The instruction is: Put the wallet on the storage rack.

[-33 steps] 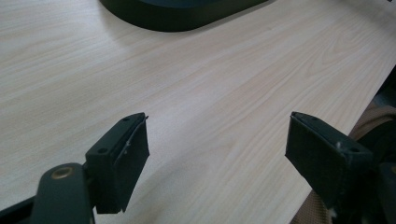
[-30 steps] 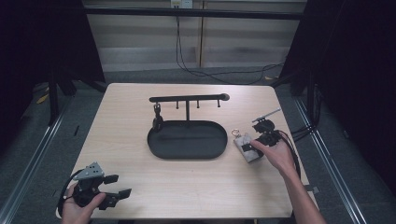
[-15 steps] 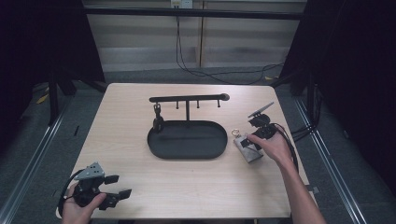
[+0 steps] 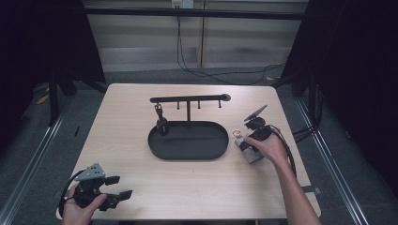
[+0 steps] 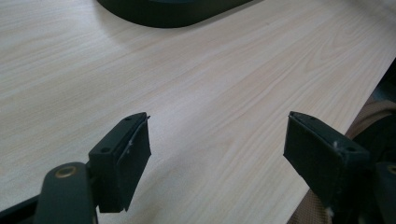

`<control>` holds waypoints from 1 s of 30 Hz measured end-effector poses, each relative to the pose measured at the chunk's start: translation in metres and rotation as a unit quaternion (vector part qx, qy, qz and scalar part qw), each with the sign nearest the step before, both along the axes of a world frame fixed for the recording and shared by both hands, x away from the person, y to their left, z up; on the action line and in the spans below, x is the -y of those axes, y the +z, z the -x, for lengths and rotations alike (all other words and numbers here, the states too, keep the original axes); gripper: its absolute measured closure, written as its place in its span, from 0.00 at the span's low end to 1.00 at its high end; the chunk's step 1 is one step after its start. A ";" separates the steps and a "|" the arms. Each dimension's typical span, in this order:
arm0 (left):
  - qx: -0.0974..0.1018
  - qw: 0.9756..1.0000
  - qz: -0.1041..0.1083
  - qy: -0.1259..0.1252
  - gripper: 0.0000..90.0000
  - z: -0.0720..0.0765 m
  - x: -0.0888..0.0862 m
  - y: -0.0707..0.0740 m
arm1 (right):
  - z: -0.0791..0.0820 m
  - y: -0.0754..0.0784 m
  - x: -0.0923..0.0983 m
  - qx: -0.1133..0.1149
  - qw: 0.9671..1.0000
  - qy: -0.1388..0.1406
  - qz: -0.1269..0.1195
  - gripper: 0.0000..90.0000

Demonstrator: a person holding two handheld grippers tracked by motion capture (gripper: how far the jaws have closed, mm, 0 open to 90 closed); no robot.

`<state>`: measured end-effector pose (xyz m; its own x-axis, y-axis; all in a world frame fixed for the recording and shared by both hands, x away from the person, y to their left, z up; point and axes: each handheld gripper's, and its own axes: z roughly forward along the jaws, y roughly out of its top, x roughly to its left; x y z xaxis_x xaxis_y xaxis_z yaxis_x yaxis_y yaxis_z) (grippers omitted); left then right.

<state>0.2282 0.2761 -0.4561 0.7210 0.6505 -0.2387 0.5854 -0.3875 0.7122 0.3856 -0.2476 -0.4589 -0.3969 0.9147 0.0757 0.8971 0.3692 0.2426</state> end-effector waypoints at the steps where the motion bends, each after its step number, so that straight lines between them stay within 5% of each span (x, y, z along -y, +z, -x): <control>1: -0.001 1.000 0.001 -0.001 0.25 0.000 0.000 0.000 | 0.000 -0.002 0.000 -0.003 1.000 0.000 0.002 0.25; 15: -0.005 1.000 -0.002 -0.002 0.25 -0.002 -0.001 -0.001 | -0.003 -0.013 -0.006 -0.021 0.999 0.002 0.032 0.26; 30: -0.009 1.000 -0.005 -0.002 0.26 -0.002 0.000 -0.002 | -0.004 -0.016 -0.008 -0.028 0.998 -0.033 0.036 0.32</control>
<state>0.2307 0.2764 -0.4581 0.7199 0.6495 -0.2446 0.5957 -0.3975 0.6979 0.3893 -0.2394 -0.4751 -0.3324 0.9427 0.0284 0.9316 0.3235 0.1660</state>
